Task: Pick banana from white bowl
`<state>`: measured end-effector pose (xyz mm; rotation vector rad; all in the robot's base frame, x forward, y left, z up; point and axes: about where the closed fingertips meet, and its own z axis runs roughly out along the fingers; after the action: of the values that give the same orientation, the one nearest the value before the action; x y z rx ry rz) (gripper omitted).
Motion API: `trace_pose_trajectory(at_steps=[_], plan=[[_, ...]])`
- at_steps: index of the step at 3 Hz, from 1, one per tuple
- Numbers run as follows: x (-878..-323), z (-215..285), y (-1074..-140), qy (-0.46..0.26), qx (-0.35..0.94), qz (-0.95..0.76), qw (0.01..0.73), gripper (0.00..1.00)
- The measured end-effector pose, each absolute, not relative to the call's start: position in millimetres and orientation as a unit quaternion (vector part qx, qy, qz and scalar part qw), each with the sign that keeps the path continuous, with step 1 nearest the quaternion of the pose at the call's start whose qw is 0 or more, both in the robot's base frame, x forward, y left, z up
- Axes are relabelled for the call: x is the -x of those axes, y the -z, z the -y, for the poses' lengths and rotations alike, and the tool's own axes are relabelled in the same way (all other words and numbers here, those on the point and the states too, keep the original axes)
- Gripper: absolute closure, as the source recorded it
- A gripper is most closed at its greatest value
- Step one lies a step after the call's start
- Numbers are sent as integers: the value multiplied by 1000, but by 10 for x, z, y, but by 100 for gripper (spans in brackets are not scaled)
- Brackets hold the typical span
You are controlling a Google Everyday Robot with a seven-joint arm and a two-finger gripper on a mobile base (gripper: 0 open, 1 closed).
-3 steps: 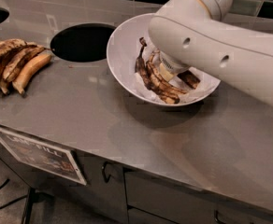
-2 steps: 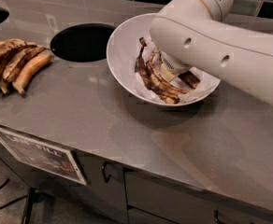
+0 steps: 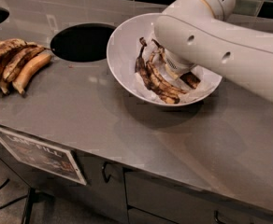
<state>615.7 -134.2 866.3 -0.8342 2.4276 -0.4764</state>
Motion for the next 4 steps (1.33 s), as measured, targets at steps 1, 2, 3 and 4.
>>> trace_pose_trajectory(at_steps=[1,2,3,4], plan=[[-6157,1343,-8663,176,308,-897,262,89],[-6156,1343,-8666,176,308,-897,263,100],[-6085,1375,-8872,178,299,-894,281,100],[-5983,1385,-9135,188,292,-885,309,100]])
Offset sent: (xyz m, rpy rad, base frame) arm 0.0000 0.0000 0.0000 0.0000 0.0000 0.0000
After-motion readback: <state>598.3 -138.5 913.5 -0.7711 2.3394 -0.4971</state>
